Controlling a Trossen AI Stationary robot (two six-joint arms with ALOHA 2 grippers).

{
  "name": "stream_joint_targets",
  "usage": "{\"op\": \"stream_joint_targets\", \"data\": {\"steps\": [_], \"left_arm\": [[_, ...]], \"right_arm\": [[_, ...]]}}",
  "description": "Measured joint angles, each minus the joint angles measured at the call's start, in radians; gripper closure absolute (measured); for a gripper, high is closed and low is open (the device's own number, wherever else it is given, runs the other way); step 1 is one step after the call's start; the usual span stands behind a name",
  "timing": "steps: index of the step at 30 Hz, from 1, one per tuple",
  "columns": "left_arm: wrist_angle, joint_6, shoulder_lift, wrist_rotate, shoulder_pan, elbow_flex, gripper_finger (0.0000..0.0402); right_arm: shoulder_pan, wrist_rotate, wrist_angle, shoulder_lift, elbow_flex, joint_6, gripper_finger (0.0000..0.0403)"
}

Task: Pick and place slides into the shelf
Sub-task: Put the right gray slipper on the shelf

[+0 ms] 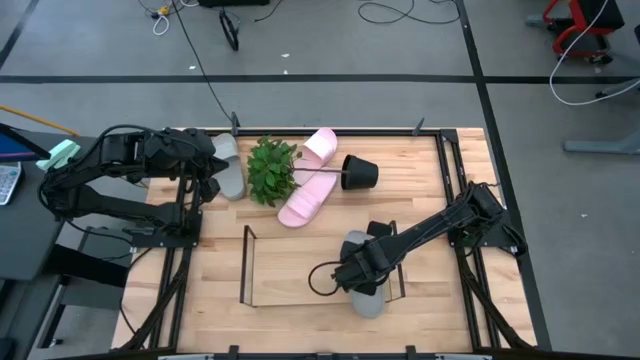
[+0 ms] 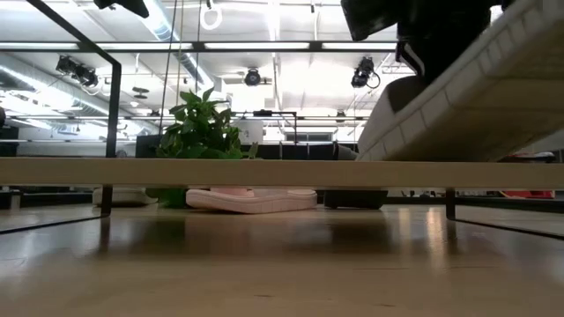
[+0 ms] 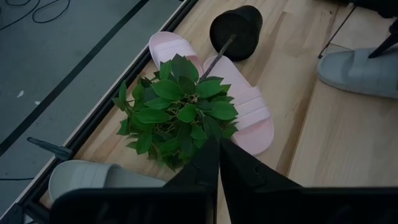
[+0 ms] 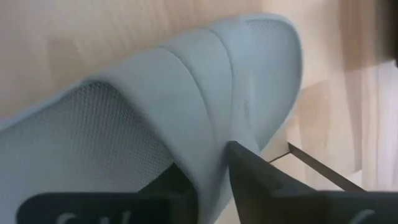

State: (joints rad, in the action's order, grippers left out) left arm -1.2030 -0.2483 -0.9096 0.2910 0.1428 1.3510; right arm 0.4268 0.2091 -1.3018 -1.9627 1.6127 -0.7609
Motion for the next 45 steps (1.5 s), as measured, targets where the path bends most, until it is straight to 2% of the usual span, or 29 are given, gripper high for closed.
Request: {"op": "stream_joint_targets", "data": {"steps": [5, 10, 18, 26, 35, 45], "left_arm": [[0.0, -0.002, 0.0, 0.0, 0.0, 0.0, 0.0372], [0.0, -0.002, 0.0, 0.0, 0.0, 0.0, 0.0378], [0.0, -0.002, 0.0, 0.0, 0.0, 0.0, 0.0383], [0.0, -0.002, 0.0, 0.0, 0.0, 0.0, 0.0372], [0.001, -0.001, 0.0, 0.0, 0.0, 0.0, 0.0385], [0.0, 0.0, 0.0, 0.0, 0.0, 0.0, 0.0374]], "right_arm": [[0.001, -0.006, 0.0, 0.0, 0.0, -0.003, 0.0295], [0.001, 0.014, -0.002, 0.0, 0.0, -0.032, 0.0289], [0.001, 0.033, -0.027, 0.0, 0.001, -0.037, 0.0331], [0.02, 0.121, -0.078, 0.0, 0.001, -0.074, 0.039], [0.043, 0.223, -0.152, -0.001, 0.002, -0.111, 0.0394], [0.07, 0.312, -0.173, -0.001, 0.01, -0.129, 0.0394]]}}
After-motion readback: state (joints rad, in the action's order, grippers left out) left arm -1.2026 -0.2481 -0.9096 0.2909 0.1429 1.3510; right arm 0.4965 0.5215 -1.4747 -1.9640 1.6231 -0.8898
